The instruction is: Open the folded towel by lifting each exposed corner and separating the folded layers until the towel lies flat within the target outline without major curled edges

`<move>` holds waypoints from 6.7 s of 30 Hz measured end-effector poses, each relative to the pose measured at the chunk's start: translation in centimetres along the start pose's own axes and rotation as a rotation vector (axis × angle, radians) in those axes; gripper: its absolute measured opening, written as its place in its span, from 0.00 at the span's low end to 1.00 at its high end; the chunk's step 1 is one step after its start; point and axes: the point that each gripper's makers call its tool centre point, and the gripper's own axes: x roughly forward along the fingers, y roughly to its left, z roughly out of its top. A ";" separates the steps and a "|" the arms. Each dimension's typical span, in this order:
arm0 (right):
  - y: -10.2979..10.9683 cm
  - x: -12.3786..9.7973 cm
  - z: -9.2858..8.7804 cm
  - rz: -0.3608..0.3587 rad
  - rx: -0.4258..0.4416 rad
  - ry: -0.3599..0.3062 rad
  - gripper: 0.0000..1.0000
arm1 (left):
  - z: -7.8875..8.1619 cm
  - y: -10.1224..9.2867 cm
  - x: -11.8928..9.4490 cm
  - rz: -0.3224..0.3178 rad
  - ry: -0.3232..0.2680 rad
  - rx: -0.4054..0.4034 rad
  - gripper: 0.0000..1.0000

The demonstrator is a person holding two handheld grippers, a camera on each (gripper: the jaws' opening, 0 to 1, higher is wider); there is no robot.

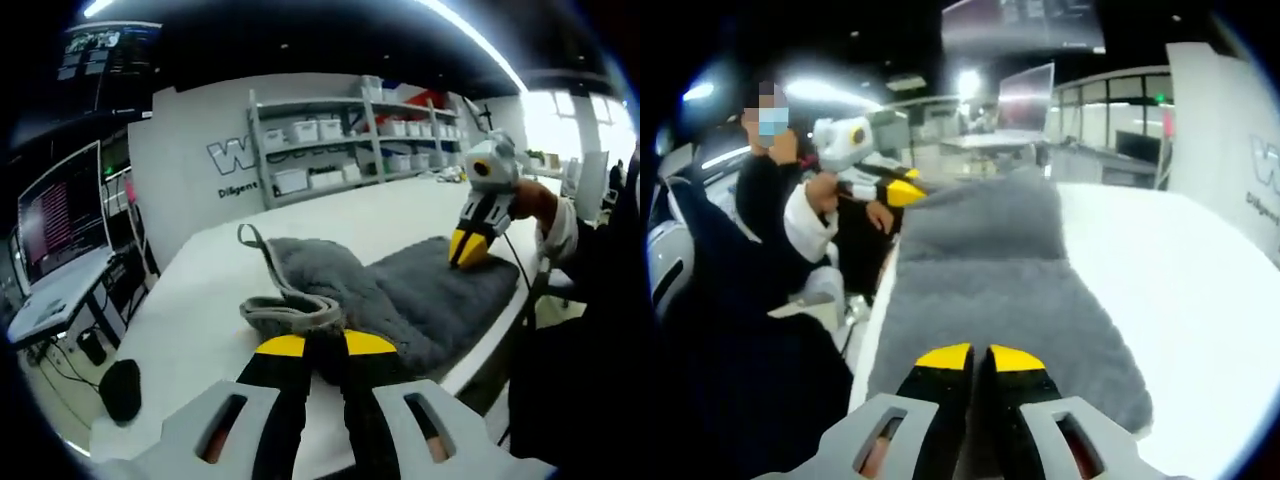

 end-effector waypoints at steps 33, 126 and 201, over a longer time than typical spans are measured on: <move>-1.8 -1.0 0.2 -0.009 -0.008 -0.001 0.15 | -3.5 1.3 -1.0 -0.050 0.036 -0.127 0.23; -10.1 -2.9 -3.5 -0.158 0.300 -0.138 0.18 | -6.8 3.2 -2.7 -0.021 0.189 -0.300 0.24; -6.8 -3.9 -4.1 -0.270 0.231 -0.072 0.02 | -5.6 4.1 3.0 -0.029 0.157 -0.331 0.13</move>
